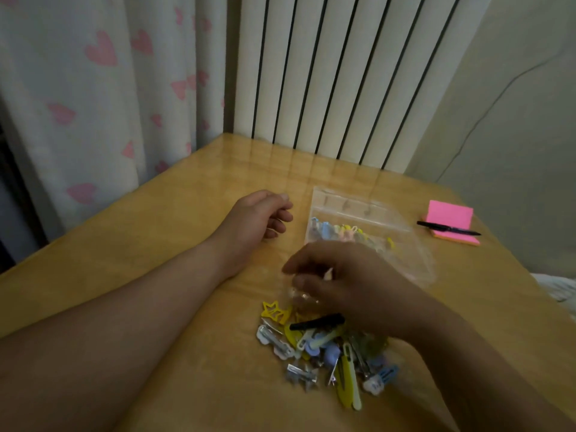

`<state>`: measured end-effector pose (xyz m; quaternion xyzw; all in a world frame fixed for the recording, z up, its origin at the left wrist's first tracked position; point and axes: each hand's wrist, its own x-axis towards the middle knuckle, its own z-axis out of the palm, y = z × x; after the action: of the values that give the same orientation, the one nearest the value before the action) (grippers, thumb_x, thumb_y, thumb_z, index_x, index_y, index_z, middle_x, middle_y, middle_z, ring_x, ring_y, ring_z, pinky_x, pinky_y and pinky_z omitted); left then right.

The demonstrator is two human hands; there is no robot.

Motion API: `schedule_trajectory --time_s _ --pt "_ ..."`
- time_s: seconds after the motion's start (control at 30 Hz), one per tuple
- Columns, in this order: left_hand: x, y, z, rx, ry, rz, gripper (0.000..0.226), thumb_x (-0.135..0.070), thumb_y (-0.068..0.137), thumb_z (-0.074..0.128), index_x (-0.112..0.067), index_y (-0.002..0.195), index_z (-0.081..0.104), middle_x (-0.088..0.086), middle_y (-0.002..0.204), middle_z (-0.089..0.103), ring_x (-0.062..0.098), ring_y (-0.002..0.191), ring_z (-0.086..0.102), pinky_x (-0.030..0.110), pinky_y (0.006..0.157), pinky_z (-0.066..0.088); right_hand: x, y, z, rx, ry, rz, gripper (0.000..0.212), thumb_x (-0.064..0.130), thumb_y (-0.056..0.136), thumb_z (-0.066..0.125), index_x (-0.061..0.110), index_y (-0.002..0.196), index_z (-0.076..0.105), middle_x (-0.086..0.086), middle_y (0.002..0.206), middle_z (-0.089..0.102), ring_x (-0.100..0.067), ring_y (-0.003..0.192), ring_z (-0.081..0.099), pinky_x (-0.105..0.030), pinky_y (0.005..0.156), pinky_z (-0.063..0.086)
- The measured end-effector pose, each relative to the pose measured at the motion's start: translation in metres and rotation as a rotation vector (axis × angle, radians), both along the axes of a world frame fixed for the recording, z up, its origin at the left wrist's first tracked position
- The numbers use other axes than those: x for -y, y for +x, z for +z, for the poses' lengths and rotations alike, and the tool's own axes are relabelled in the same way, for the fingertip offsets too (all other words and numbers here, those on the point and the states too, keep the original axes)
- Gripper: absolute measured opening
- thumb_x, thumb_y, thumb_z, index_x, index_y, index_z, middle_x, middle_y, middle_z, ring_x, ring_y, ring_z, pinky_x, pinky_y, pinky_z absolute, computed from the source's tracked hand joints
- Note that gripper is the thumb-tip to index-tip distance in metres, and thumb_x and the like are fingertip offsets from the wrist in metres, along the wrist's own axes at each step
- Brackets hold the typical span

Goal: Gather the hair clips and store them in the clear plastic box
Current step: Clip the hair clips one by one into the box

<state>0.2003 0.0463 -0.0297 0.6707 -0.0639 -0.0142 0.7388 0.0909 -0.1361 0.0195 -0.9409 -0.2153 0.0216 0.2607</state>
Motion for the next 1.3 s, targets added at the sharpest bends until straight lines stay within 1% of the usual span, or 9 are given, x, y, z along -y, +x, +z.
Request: schedule_trajectory --time_s 0.13,0.23,0.47,0.63,0.77,0.83,0.93,1.1,1.3 --pt "0.001 0.001 -0.002 0.010 0.019 -0.005 0.032 -0.032 0.105 0.058 -0.005 0.111 0.073 0.005 0.093 0.074 0.017 0.081 0.065 0.029 0.070 0.049 -0.021 -0.001 -0.012 -0.009 -0.143 0.122 0.030 0.045 0.097 0.069 0.039 0.126 0.071 0.017 0.108 0.063 0.000 0.100 0.060 -0.027 0.091 0.053" --pt "0.001 0.002 -0.002 0.014 0.020 0.005 0.030 -0.031 0.105 0.057 -0.006 0.111 0.073 0.005 0.093 0.074 0.016 0.080 0.065 0.029 0.070 0.049 -0.027 -0.003 -0.015 0.028 -0.171 0.150 0.022 0.046 0.094 0.072 0.035 0.113 0.073 0.015 0.104 0.061 -0.002 0.097 0.057 -0.031 0.089 0.053" --pt "0.000 0.003 -0.004 0.034 0.026 0.006 0.031 -0.031 0.104 0.057 -0.005 0.111 0.074 0.006 0.094 0.075 0.015 0.079 0.066 0.031 0.072 0.049 -0.025 -0.003 -0.016 -0.050 -0.063 0.115 0.014 0.037 0.093 0.077 0.030 0.102 0.069 0.015 0.095 0.057 -0.001 0.085 0.054 -0.017 0.074 0.043" --pt "0.002 0.001 -0.002 0.031 0.004 0.008 0.030 -0.026 0.106 0.056 -0.002 0.111 0.073 0.007 0.093 0.073 0.016 0.078 0.064 0.031 0.070 0.047 -0.016 -0.001 -0.007 -0.040 0.125 0.042 0.005 0.026 0.095 0.076 0.026 0.094 0.071 0.012 0.087 0.068 -0.003 0.080 0.065 -0.019 0.071 0.053" --pt "0.000 0.002 -0.001 0.019 0.007 -0.007 0.030 -0.028 0.106 0.056 -0.004 0.113 0.073 0.008 0.096 0.074 0.016 0.080 0.065 0.031 0.072 0.049 0.032 0.028 0.015 0.195 0.224 -0.204 0.004 0.027 0.098 0.072 0.030 0.096 0.070 0.012 0.090 0.072 -0.002 0.085 0.067 -0.023 0.077 0.057" --pt "0.001 0.003 -0.002 0.018 0.012 -0.008 0.030 -0.028 0.105 0.057 -0.005 0.111 0.074 0.007 0.096 0.074 0.014 0.079 0.065 0.030 0.071 0.049 0.072 0.052 0.023 0.273 0.165 -0.372 0.004 0.024 0.099 0.071 0.028 0.097 0.070 0.011 0.092 0.071 -0.004 0.087 0.067 -0.026 0.079 0.057" --pt "0.002 0.003 -0.003 0.015 0.009 -0.006 0.029 -0.027 0.105 0.057 -0.004 0.110 0.074 0.007 0.094 0.074 0.014 0.078 0.064 0.031 0.072 0.049 0.121 0.081 0.018 0.242 -0.016 -0.561 0.006 0.020 0.099 0.071 0.025 0.095 0.071 0.008 0.094 0.072 -0.015 0.090 0.068 -0.033 0.080 0.057" --pt "0.002 0.002 -0.002 0.024 0.023 -0.013 0.029 -0.027 0.105 0.056 -0.004 0.111 0.074 0.007 0.095 0.073 0.016 0.080 0.064 0.032 0.073 0.047 0.129 0.099 0.000 0.155 -0.304 -0.569 0.009 0.022 0.096 0.073 0.029 0.091 0.074 0.011 0.090 0.070 -0.012 0.086 0.066 -0.034 0.080 0.059" --pt "0.002 0.000 -0.001 0.036 0.035 -0.018 0.030 -0.027 0.106 0.056 -0.003 0.112 0.073 0.009 0.097 0.073 0.016 0.081 0.064 0.030 0.073 0.048 0.116 0.109 -0.001 0.134 -0.355 -0.551 0.010 0.021 0.094 0.074 0.029 0.092 0.081 0.009 0.093 0.075 -0.012 0.085 0.067 -0.039 0.082 0.062"
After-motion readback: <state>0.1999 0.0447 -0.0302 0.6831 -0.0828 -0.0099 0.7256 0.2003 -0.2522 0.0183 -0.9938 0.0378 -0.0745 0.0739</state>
